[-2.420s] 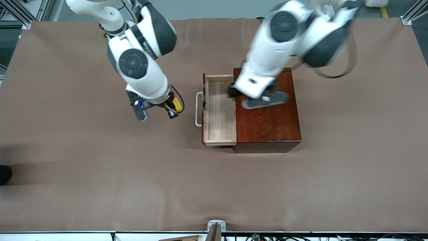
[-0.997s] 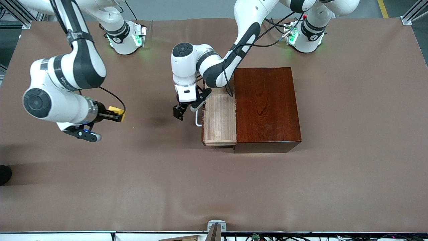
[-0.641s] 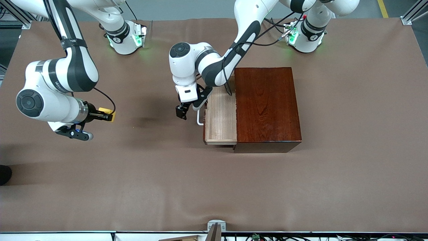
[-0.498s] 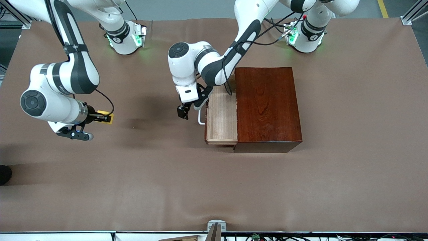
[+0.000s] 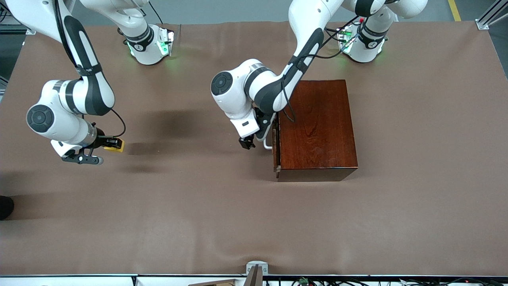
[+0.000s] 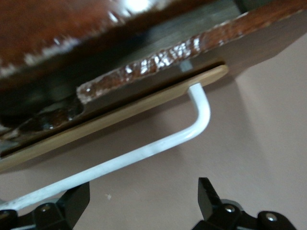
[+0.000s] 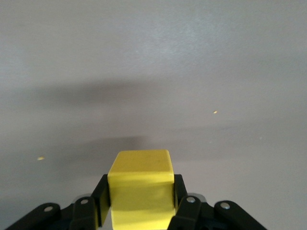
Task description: Open drawer, take yellow block, close drawer
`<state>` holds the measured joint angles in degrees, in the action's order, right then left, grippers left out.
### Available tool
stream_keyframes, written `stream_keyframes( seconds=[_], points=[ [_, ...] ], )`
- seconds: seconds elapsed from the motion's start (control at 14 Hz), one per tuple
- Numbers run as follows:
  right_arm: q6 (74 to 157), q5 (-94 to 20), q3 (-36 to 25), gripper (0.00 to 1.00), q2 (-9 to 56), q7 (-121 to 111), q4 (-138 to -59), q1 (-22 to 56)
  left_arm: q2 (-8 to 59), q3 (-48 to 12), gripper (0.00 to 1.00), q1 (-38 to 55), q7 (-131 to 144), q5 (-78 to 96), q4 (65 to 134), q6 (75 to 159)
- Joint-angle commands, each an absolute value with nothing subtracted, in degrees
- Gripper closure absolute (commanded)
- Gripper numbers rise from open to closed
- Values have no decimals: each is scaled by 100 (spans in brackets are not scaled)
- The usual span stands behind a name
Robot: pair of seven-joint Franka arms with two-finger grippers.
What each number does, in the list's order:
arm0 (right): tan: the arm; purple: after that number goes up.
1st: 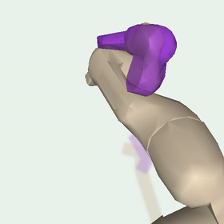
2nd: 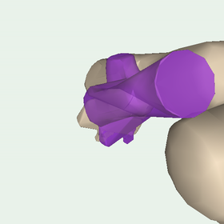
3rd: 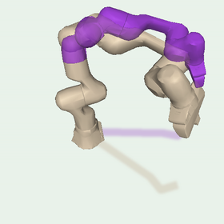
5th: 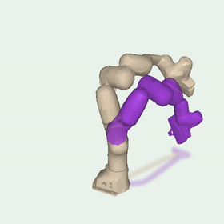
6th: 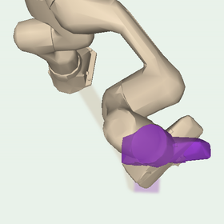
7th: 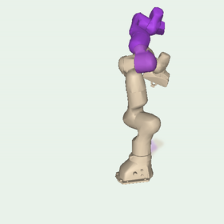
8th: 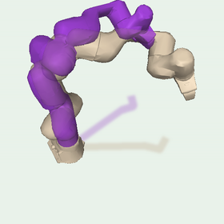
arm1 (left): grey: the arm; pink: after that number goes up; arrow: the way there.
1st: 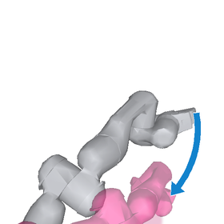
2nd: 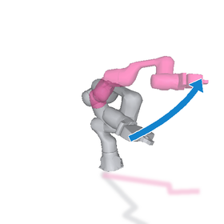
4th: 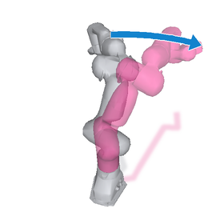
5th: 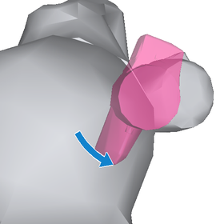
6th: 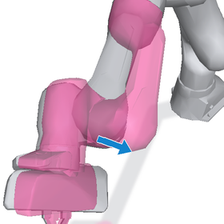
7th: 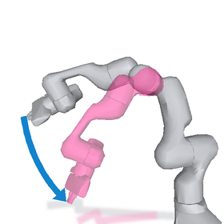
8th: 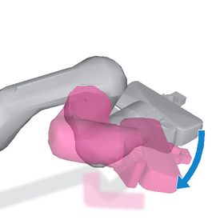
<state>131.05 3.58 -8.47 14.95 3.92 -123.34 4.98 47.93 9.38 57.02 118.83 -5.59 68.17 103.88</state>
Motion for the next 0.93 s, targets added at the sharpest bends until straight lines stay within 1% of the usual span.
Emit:
stream_keyframes(
  seconds=[0.0, 0.07, 0.21, 0.43, 0.57, 0.71, 0.78, 0.85],
  points=[
    [14014, 702, -992, 100, 1731, 343, -12716, 378, 4605, 967, 0, 5669, 11830, -668, 7049, 10037],
    [14419, 738, -1002, 100, 1818, 343, -12857, 343, 4605, 967, 0, 5625, 11839, -668, 7049, 9950],
    [14651, 738, -1002, 100, 2003, 343, -12911, 273, 4623, 967, 0, 5573, 11821, -712, 7049, 9695],
    [15484, 738, -1002, 100, 2241, 360, -13191, 264, 4597, 967, 0, 5520, 11786, -694, 6997, 9686],
    [15539, 730, -1002, 100, 2302, 369, -13192, 246, 4483, 923, 0, 5511, 11481, -677, 6944, 9738],
    [15539, 729, -993, 100, 2320, 369, -13184, 202, 4037, 905, 0, 5406, 11111, -650, 6943, 9738],
    [15530, 729, -993, 95, 2320, 378, -13184, 202, 3817, 905, 0, 5353, 11075, -633, 6952, 9738],
    [15530, 712, -993, 78, 2346, 378, -13175, 202, 3588, 914, 0, 5239, 10970, -528, 6961, 9738]
  ],
)
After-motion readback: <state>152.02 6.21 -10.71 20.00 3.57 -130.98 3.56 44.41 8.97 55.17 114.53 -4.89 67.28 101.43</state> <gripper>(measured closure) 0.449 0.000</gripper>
